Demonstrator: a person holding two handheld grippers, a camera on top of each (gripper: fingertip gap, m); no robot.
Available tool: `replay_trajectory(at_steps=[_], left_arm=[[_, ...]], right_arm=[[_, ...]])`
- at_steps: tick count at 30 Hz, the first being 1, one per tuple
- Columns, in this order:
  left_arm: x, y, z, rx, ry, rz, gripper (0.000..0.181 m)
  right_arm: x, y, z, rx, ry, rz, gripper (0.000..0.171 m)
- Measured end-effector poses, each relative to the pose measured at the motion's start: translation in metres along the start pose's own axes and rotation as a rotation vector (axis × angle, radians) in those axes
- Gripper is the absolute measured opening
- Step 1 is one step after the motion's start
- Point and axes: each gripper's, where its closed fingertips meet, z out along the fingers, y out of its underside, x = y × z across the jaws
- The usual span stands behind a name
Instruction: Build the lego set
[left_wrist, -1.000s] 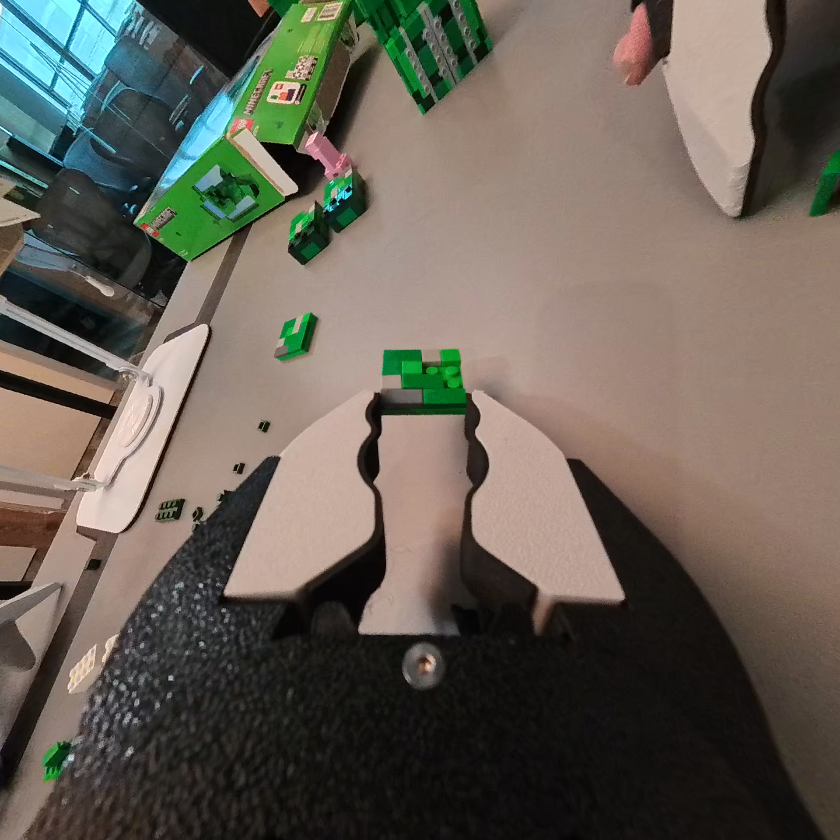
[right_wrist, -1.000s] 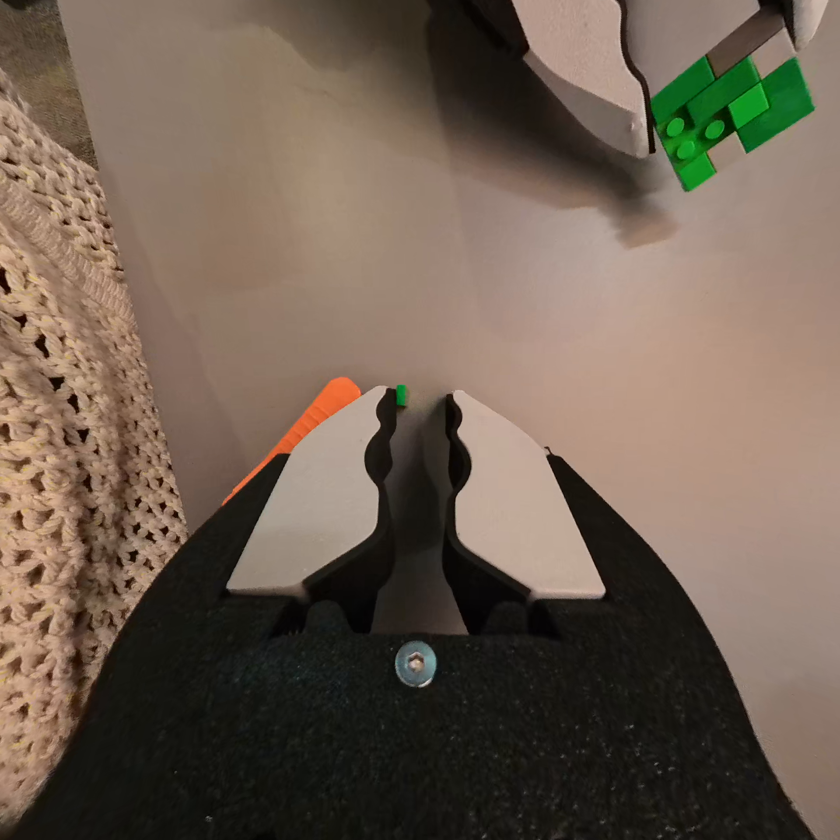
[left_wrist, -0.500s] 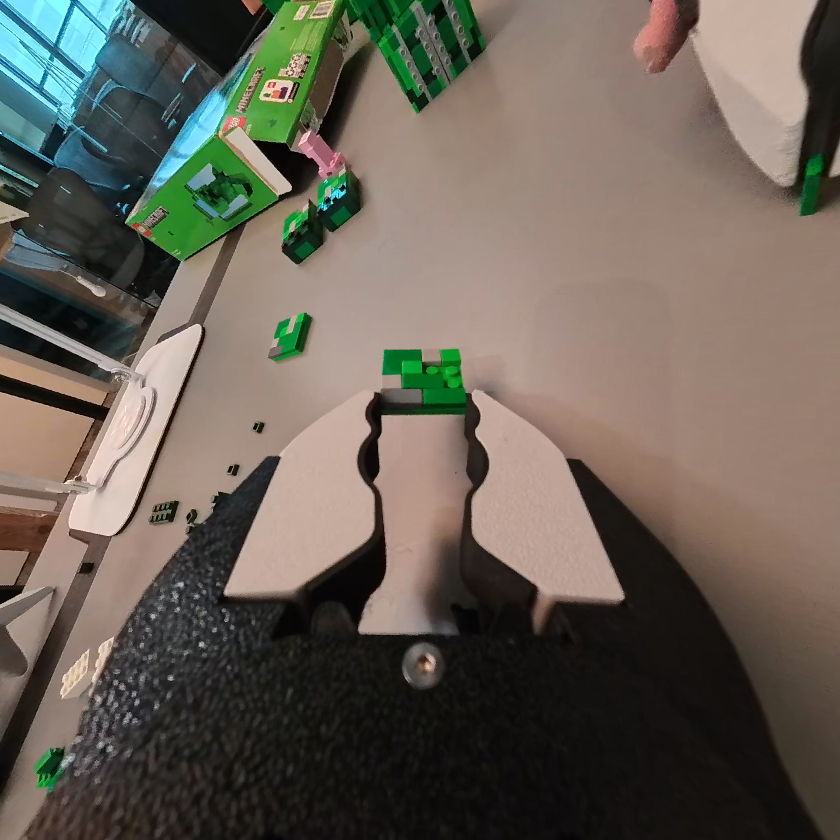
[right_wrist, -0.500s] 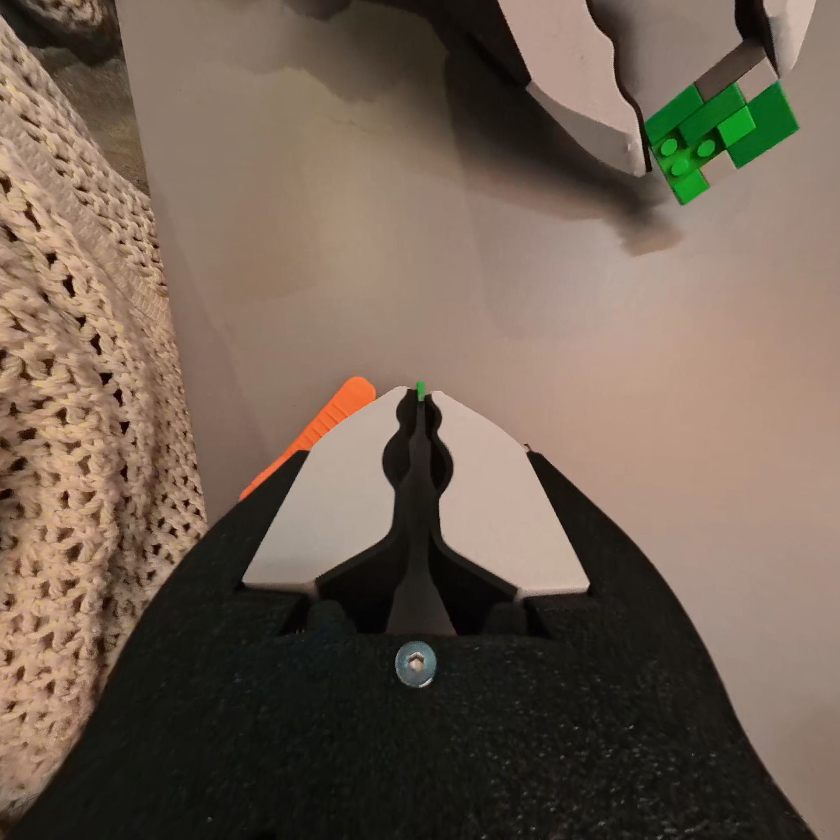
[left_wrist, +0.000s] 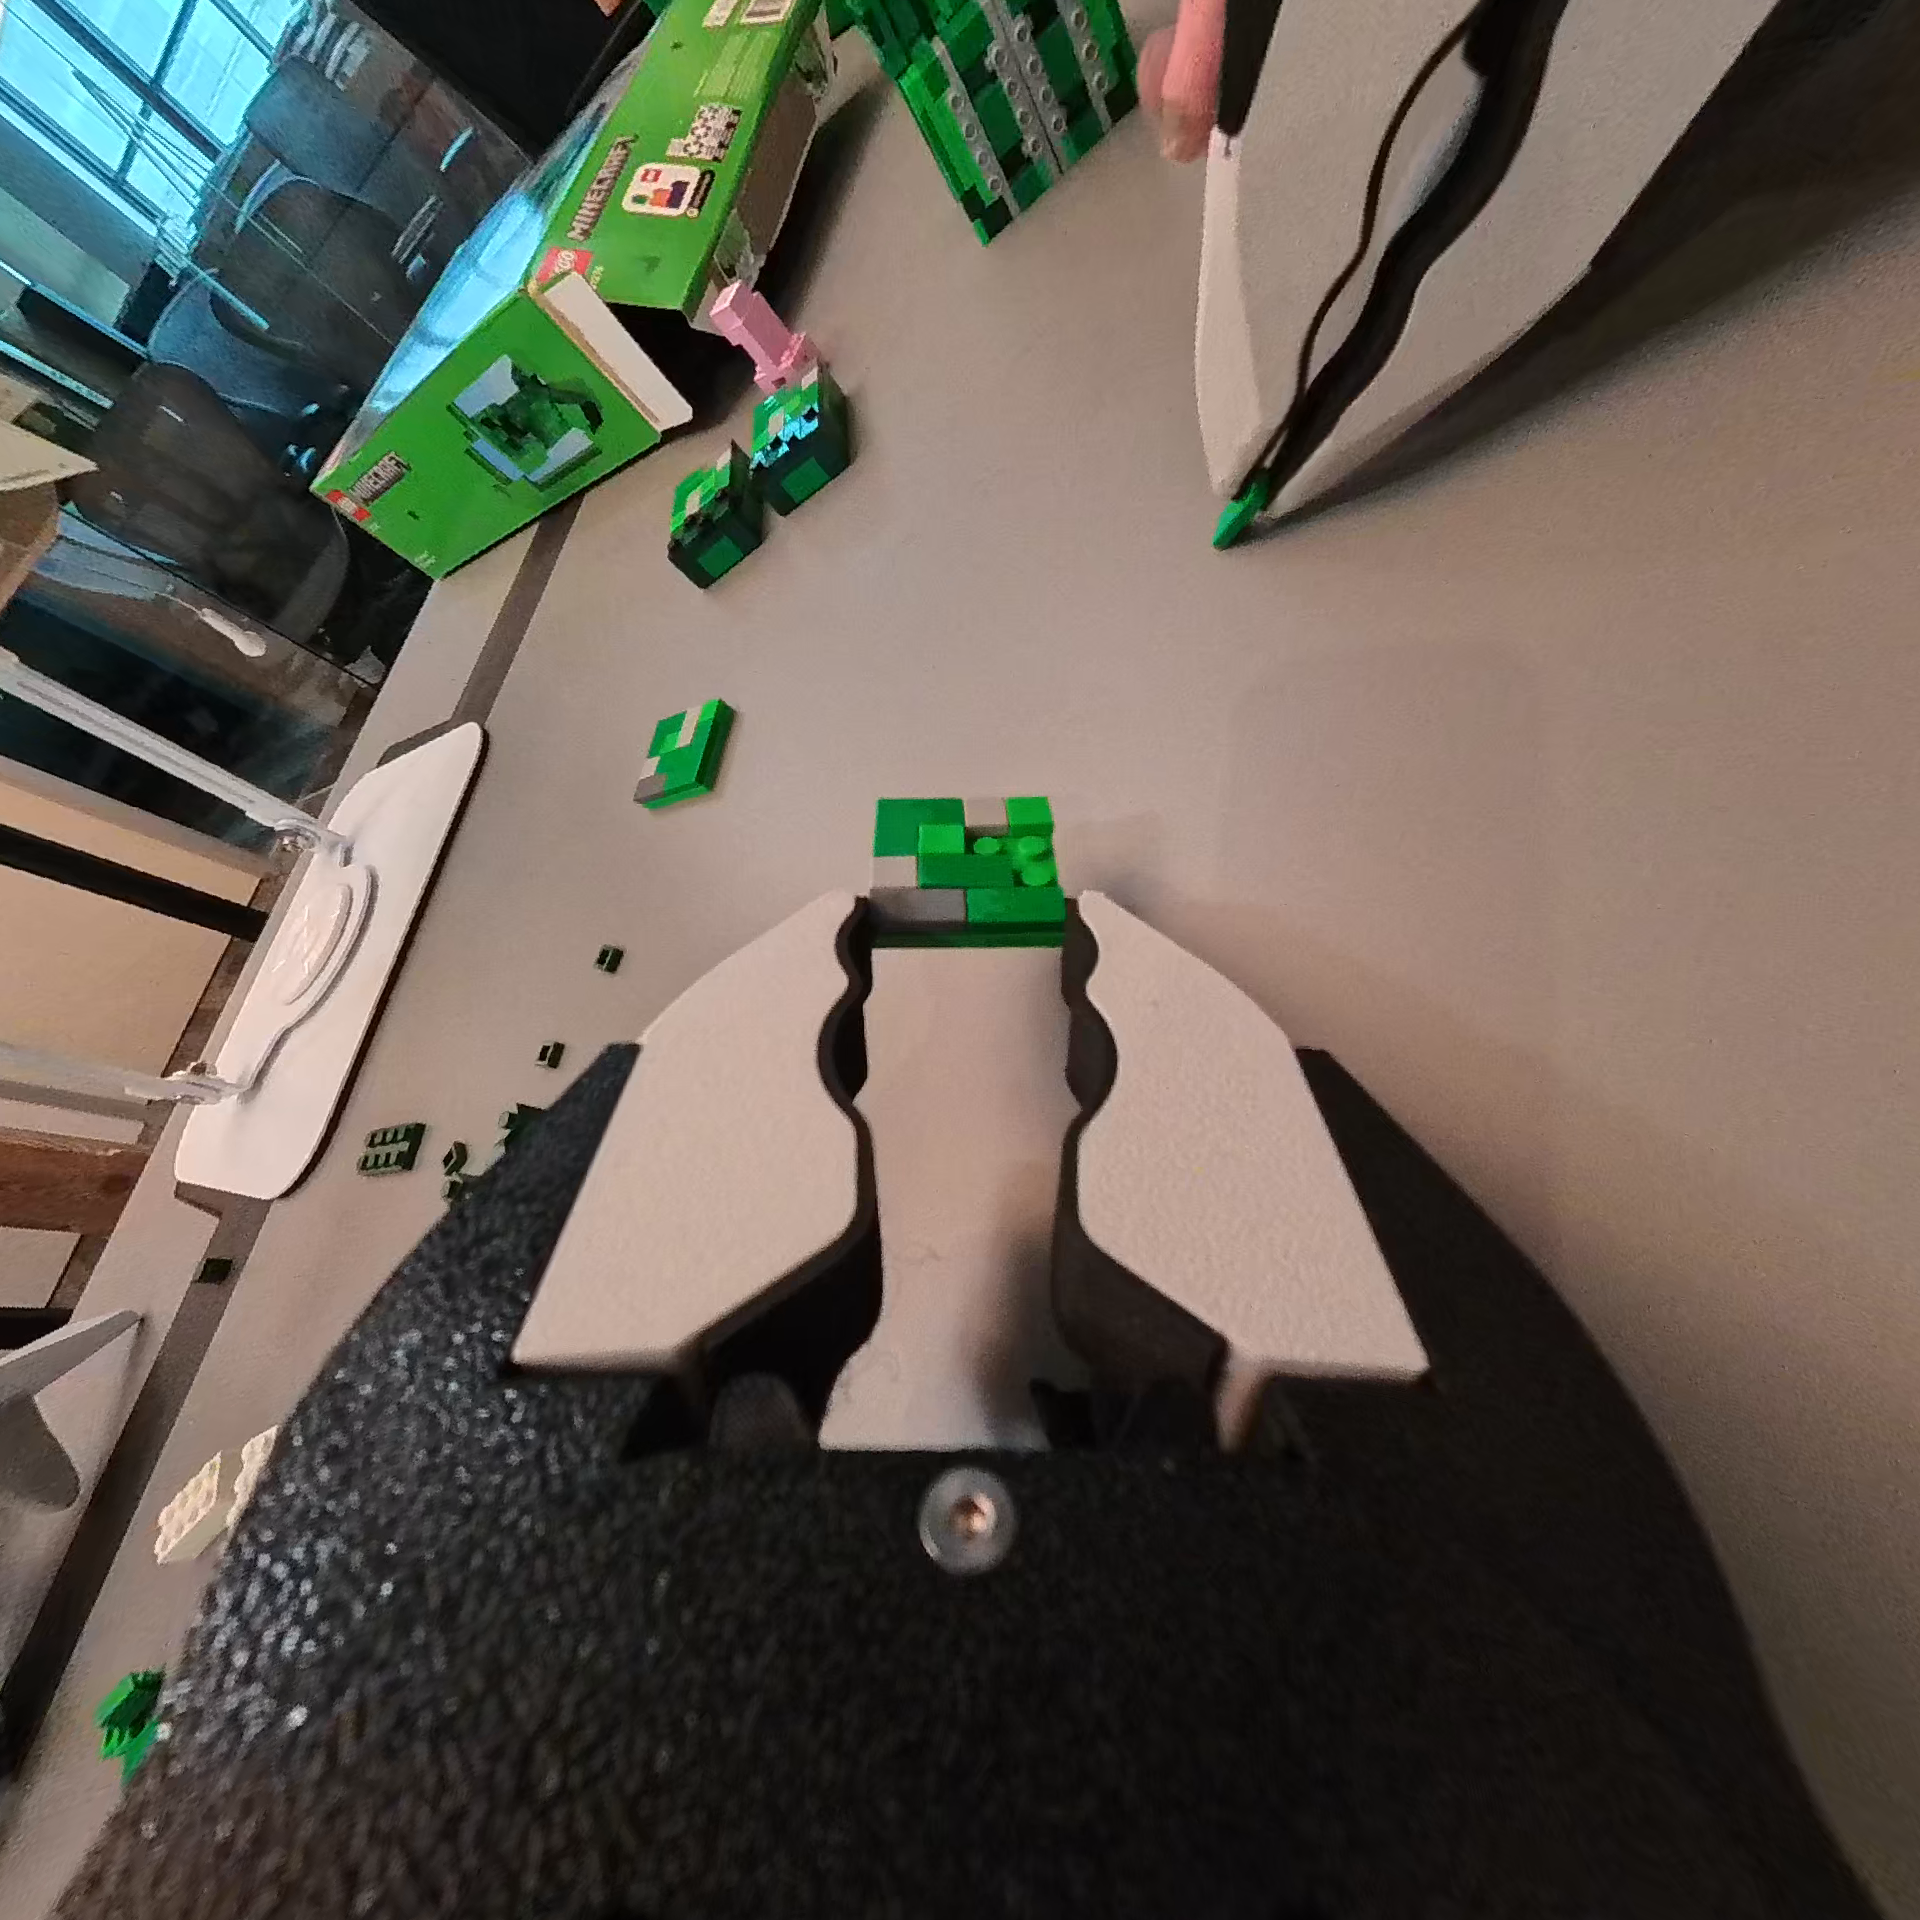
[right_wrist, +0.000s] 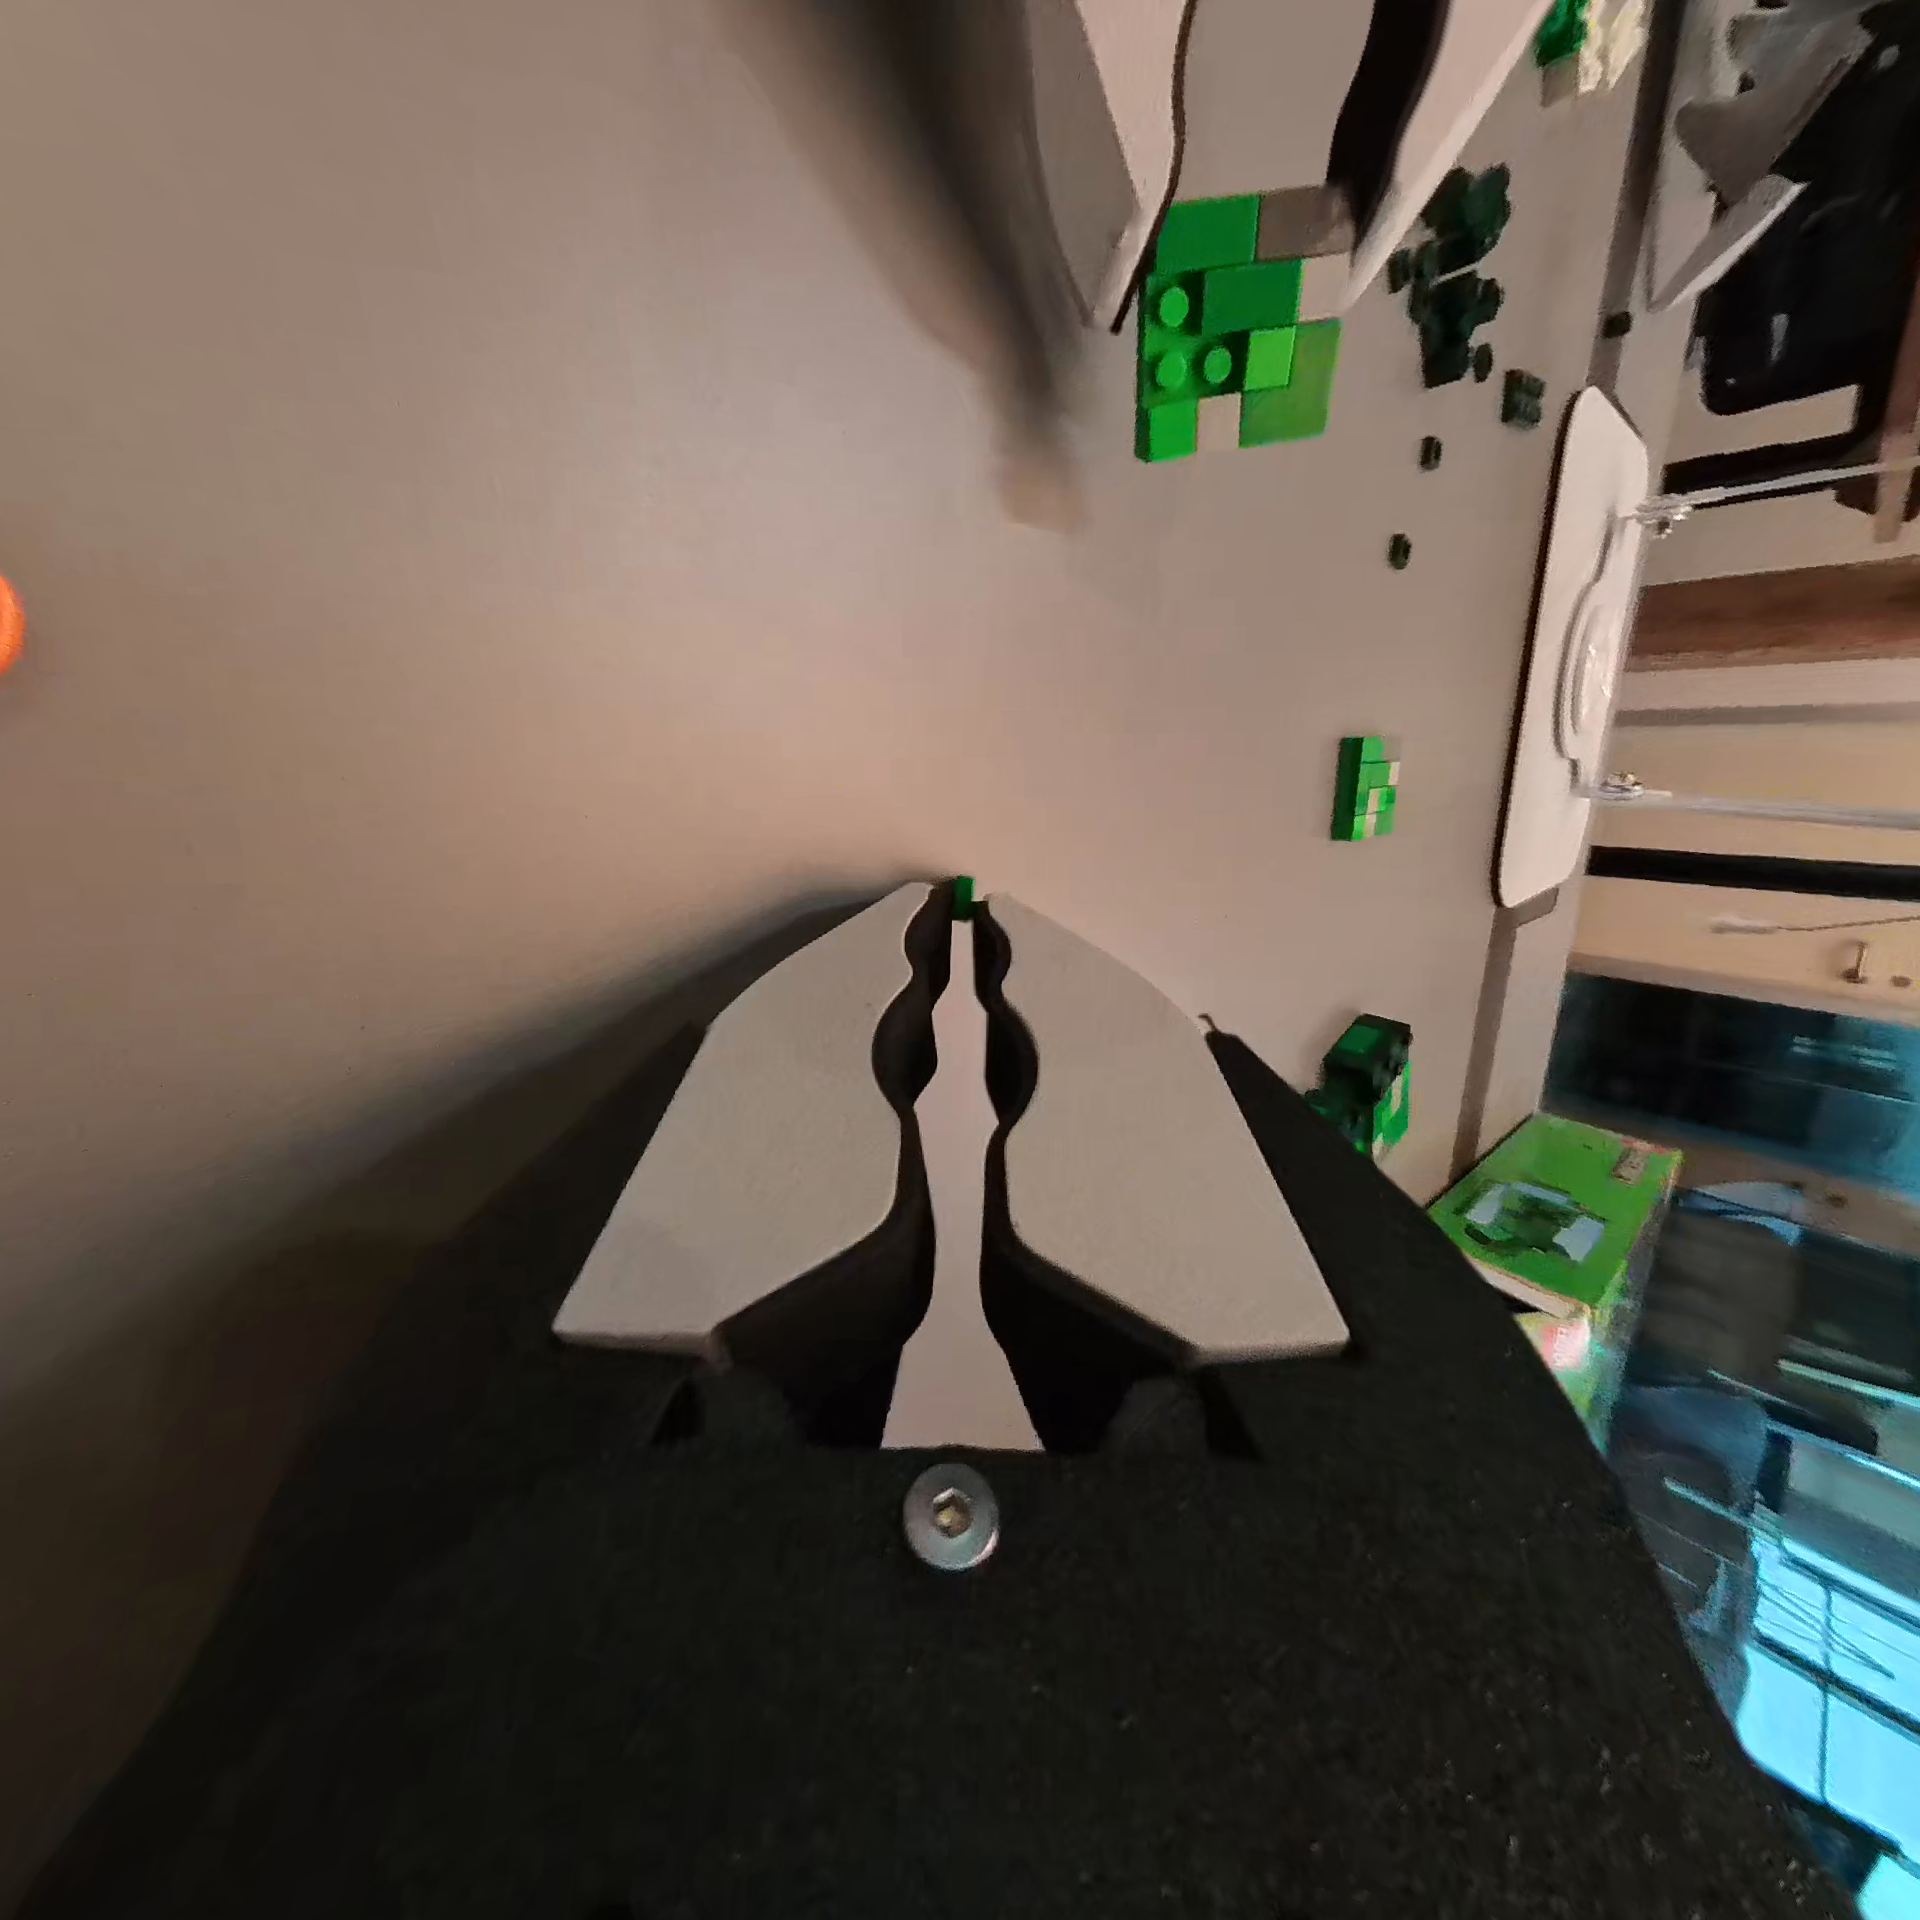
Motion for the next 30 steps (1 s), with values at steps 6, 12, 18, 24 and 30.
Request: replay_trajectory(at_steps=[6, 12, 18, 24, 30], left_arm=[[0.001, 0.001, 0.000, -0.002, 0.005, -0.003, 0.035], [0.001, 0.001, 0.001, -0.004, 0.010, -0.007, 0.035], [-0.001, 0.000, 0.000, 0.002, 0.002, -0.012, 0.035], [0.000, -0.002, 0.000, 0.005, -0.002, -0.014, 0.035], [0.000, -0.003, 0.001, 0.009, 0.003, -0.014, 0.035]], right_arm=[[-0.009, -0.004, -0.005, 0.027, -0.087, -0.026, 0.006], [-0.011, -0.004, -0.010, 0.038, -0.166, 0.044, 0.016], [-0.011, 0.001, -0.018, -0.006, -0.264, 0.517, 0.020], [-0.012, -0.003, -0.014, -0.050, -0.243, 1.114, 0.022], [-0.018, -0.007, -0.010, -0.113, -0.275, 1.142, 0.029]])
